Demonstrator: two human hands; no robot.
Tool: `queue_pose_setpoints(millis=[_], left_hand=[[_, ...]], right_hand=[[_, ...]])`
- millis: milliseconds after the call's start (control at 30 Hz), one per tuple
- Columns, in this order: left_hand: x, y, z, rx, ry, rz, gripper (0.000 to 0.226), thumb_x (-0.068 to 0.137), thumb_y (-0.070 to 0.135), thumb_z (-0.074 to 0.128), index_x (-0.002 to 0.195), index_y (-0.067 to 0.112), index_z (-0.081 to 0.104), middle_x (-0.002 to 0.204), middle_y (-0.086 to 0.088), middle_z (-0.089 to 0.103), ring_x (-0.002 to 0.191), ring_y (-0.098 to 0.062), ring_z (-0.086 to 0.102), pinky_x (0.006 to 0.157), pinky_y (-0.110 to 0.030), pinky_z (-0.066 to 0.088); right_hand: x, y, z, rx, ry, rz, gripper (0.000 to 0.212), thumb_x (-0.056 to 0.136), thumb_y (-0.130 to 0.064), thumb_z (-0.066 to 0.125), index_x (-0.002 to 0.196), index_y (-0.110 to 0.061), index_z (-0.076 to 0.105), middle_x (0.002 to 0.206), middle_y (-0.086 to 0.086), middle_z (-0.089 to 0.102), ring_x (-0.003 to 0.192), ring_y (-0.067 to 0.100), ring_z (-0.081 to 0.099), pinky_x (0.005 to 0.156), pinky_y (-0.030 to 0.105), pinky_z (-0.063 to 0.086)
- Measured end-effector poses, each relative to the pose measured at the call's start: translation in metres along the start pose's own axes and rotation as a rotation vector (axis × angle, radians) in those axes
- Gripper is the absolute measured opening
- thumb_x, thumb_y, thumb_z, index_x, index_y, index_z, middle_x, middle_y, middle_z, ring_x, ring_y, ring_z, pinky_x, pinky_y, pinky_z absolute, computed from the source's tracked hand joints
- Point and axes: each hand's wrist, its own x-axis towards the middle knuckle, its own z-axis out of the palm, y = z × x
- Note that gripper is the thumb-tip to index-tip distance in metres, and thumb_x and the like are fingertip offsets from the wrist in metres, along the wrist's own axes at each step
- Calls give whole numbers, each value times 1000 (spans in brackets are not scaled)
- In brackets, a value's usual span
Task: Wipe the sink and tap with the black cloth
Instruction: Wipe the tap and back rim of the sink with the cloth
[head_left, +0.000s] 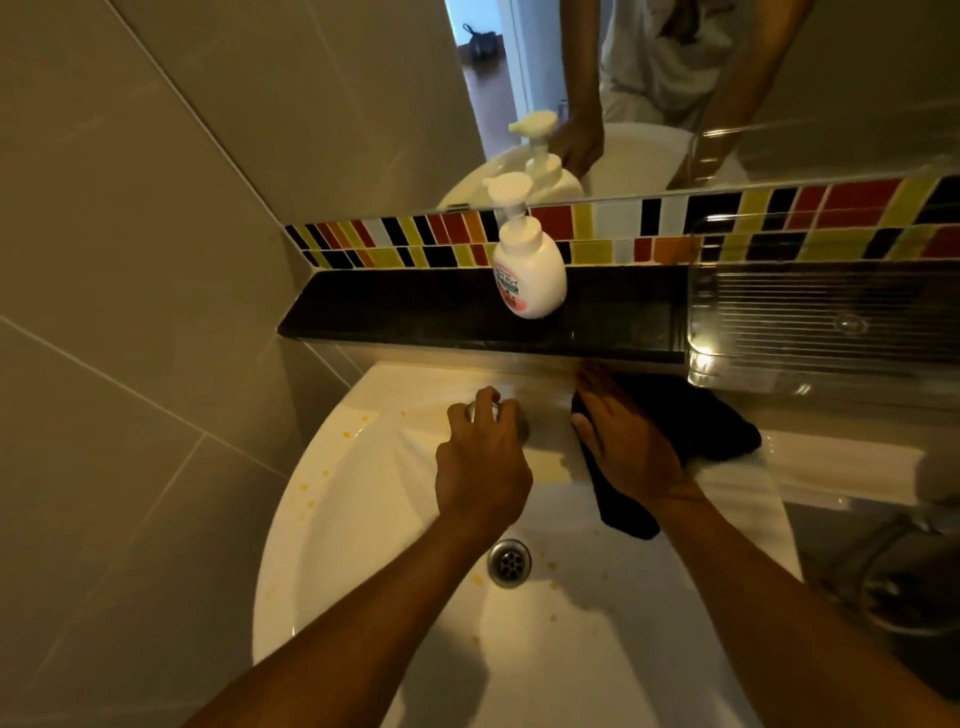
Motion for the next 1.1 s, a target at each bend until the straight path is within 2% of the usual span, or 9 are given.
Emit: queue_pose_setpoints(millis=[67,133,300,400,533,667,900,967,1100], left_hand=[[0,0,0,4,1,-1,49,84,19,61,131,21,45,145,-2,33,124,-26,38,82,-35,53],[0,0,0,8,2,-3,47,84,19,60,130,20,46,144,-3,35,123,-27,39,81,-36,54],[1,2,-1,29,15,-13,43,89,25,56,130,20,44,144,-3,35,122,-27,41,80,-34,53],[1,2,-2,16,9,-14,44,89,23,56,131,20,44,145,-3,34,124,-28,40,82,-35,52],[-1,-1,0,-18,20,11,44,87,21,58,129,21,46,146,-3,33,126,-27,39,84,-33,51],[-1,-1,1,-25,22,5,45,86,18,59,129,22,47,146,-3,33,127,-26,37,83,-32,49],[0,-1,3,10,31,7,44,85,19,60,127,20,48,144,-5,37,123,-28,41,80,-33,51],[0,0,2,-1,36,4,42,86,20,60,126,19,49,143,-5,39,122,-29,43,80,-34,51],[0,1,2,-28,30,-13,44,87,21,59,129,20,45,144,-4,36,125,-28,39,86,-34,49]], right_hand=[[-10,-1,-10,51,84,68,53,98,-43,37,140,-10,42,140,13,48,129,27,45,107,28,29],[-21,0,-15,-32,73,91,60,98,-51,25,134,-9,48,135,14,52,127,29,46,110,34,30],[-36,-9,-1,-321,-73,159,62,93,-41,21,140,-5,41,148,14,41,142,31,29,115,51,16],[-37,-17,8,-311,-86,192,60,94,-39,19,140,-7,41,150,11,39,143,29,27,116,50,13],[-38,-31,27,-197,-138,22,65,99,-40,3,136,-9,48,141,9,52,136,24,42,114,42,16],[-22,-42,34,-150,-119,-3,63,99,-37,9,132,-7,52,136,12,57,129,26,51,112,38,20],[-11,-33,29,-43,-181,-87,56,98,-42,22,148,-18,27,157,1,27,147,14,16,118,30,-2],[-12,-26,21,12,-140,-27,57,98,-44,25,148,-18,26,157,2,26,147,16,14,119,32,1],[-30,-16,25,-263,-126,-1,69,95,-55,8,145,-15,36,154,7,33,145,28,20,116,45,8]])
